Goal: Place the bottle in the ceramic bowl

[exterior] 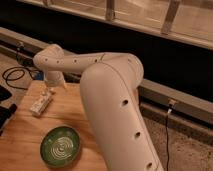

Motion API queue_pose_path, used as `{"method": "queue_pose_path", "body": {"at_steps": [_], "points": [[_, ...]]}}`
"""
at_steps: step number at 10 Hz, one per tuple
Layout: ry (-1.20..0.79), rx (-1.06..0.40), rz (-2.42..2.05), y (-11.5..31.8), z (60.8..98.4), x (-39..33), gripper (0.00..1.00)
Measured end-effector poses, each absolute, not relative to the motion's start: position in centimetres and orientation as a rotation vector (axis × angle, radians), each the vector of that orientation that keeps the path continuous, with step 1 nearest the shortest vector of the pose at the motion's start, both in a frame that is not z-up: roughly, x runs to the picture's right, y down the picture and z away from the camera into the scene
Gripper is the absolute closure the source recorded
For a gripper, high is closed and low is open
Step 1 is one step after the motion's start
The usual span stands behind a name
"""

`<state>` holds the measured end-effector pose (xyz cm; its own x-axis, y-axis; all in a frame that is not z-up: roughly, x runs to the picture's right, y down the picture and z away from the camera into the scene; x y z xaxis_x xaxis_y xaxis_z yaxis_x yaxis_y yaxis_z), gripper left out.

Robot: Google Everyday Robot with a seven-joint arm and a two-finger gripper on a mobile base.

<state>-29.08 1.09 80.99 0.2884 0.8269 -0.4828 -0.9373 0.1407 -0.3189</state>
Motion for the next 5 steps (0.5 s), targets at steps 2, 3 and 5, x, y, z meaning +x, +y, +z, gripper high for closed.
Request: {"method": "queue_pose_path", "body": {"at_steps": [2,3,5], "points": [[0.17,-0.651,1.236,0.8,81.2,-33.8,0.35],[0.158,-0.657,1.221,1.0,81.3,-35.3,0.35],[0.146,-0.656,1.199,1.7,81.7,-37.3,0.35]]}}
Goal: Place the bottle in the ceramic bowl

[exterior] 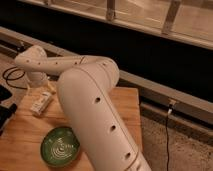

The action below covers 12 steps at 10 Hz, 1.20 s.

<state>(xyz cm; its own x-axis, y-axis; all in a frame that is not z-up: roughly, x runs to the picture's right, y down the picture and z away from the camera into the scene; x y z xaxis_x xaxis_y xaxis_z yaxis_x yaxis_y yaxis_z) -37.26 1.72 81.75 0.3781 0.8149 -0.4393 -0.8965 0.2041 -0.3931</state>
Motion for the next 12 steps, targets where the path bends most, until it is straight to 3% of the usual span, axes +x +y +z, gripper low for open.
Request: {"method": "queue_pose_path", "body": {"at_steps": [4,12], "points": [[0.179,-0.668,1.205,4.0,84.3,-38.2,0.35],[0.18,-0.706,1.184,5.3,85.4,-39.8,0.35]]}}
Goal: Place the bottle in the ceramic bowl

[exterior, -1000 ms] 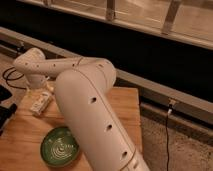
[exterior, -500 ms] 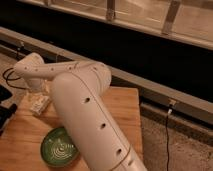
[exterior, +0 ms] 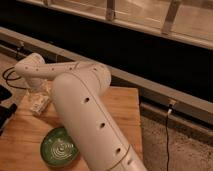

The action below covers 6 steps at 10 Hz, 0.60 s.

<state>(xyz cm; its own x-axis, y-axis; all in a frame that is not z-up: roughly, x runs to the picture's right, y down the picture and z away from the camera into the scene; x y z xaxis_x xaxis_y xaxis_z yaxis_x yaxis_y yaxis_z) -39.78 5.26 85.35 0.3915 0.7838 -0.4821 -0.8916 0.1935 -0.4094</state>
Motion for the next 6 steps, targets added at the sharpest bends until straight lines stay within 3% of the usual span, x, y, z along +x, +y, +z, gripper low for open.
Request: {"method": "queue_pose_path", "body": {"at_steps": [6], "points": [[0.25,-0.736,1.128,8.3,88.4,-42.9,0.35]]}}
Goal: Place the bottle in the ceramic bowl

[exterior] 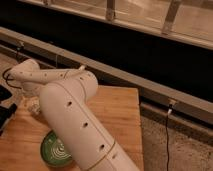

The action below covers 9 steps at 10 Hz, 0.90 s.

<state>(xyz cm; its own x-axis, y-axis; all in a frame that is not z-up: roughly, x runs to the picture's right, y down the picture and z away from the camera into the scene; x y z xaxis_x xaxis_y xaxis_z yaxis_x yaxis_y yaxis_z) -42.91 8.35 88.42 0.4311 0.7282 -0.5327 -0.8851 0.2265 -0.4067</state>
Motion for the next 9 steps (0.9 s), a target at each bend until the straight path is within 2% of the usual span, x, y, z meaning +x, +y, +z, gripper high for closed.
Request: {"method": "queue_pose_path", "body": {"at_steps": [5,7,9], "points": [[0.335,-0.729,1.128,10.4,91.0,-42.5,0.36],[0.328,-0.722,1.132,10.2,90.9,-42.2,0.49],[0.301,-0.722,1.146,9.7,90.4,-42.1,0.71]]}}
